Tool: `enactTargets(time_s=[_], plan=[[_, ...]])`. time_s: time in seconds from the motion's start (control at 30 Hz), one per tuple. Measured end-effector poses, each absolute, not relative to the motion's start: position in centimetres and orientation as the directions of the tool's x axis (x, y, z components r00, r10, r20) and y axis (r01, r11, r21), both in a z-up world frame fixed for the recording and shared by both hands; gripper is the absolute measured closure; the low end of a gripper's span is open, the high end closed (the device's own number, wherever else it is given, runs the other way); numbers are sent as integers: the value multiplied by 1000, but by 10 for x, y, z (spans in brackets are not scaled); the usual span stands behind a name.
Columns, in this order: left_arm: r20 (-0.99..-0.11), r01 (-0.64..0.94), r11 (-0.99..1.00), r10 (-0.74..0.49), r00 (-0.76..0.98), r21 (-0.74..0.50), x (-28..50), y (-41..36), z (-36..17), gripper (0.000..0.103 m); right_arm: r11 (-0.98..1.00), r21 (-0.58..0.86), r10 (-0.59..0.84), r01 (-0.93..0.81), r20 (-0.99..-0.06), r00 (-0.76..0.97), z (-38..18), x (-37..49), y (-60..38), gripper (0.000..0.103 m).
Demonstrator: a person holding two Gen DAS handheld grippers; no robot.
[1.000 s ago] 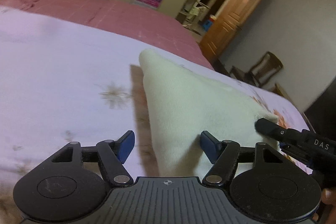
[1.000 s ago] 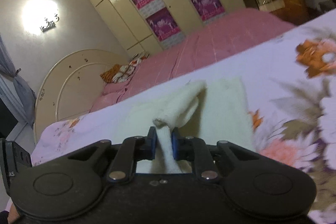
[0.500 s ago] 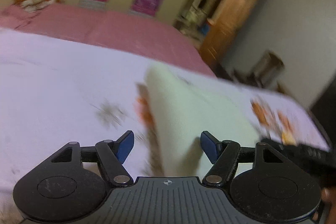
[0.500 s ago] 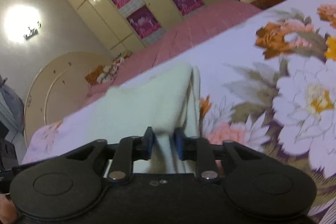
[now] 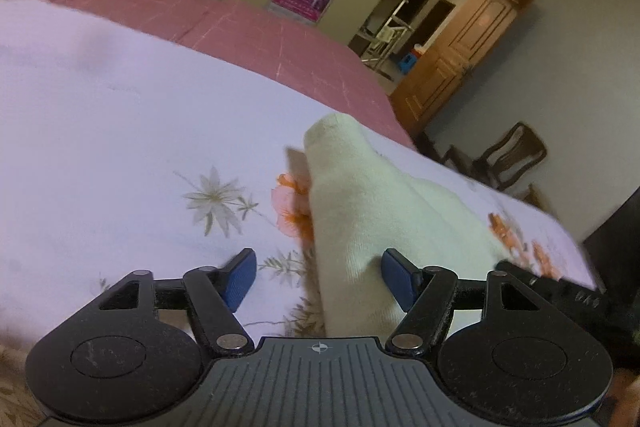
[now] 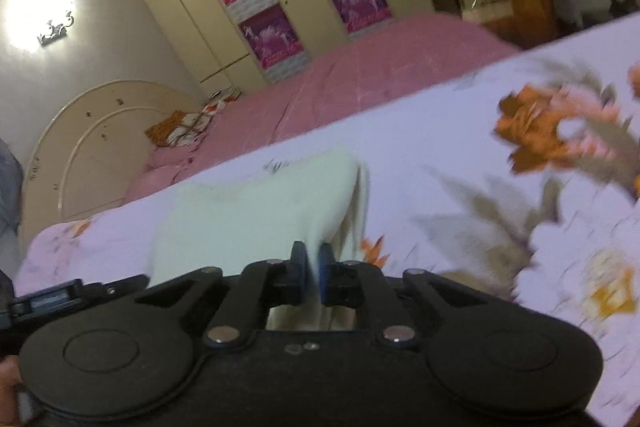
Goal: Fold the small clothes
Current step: 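Pinch the folded sweater edge with the right gripper and press it flat, then open the right gripper and release the folded sweater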
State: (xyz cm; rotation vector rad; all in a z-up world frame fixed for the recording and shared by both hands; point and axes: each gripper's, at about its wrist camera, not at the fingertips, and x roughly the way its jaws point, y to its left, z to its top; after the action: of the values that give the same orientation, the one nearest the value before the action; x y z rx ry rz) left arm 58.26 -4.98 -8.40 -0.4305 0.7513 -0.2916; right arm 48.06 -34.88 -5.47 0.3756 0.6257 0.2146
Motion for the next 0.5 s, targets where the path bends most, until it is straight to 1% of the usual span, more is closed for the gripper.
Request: enactTargets(time_s=[0.1, 0.13, 0.17, 0.2, 0.23, 0.3, 0.37, 0.43, 0.5], plan=[[-618, 83, 902, -355, 701, -424, 585, -59, -85, 34, 921, 378, 301, -95, -532, 792, -53, 485, -348, 96], [-623, 83, 913, -337, 706, -400, 585, -63, -85, 30, 923, 375, 294, -84, -549, 782, -57, 488, -348, 96], [-627, 89, 928, -313, 714, -362, 584, -67, -84, 25, 926, 371, 287, -69, -576, 765, -64, 493, -347, 96], [-629, 92, 942, -286, 723, -323, 582, -69, -81, 22, 928, 367, 283, -64, -582, 762, -68, 493, -348, 96], [-629, 97, 945, -281, 725, -312, 580, -68, -77, 22, 926, 372, 284, -62, -577, 766, -68, 492, -350, 95], [-616, 120, 936, -310, 725, -330, 569, -59, -69, 22, 908, 416, 295, -47, -555, 778, -59, 481, -355, 85], [-599, 143, 929, -333, 728, -342, 549, -47, -61, 22, 881, 470, 329, -59, -517, 790, -49, 461, -365, 79], [-591, 160, 913, -368, 718, -374, 527, -35, -59, 22, 853, 516, 369, -78, -491, 789, -45, 437, -375, 77], [-595, 173, 909, -383, 707, -380, 506, -32, -60, 22, 832, 550, 397, -74, -495, 773, -48, 409, -384, 76]])
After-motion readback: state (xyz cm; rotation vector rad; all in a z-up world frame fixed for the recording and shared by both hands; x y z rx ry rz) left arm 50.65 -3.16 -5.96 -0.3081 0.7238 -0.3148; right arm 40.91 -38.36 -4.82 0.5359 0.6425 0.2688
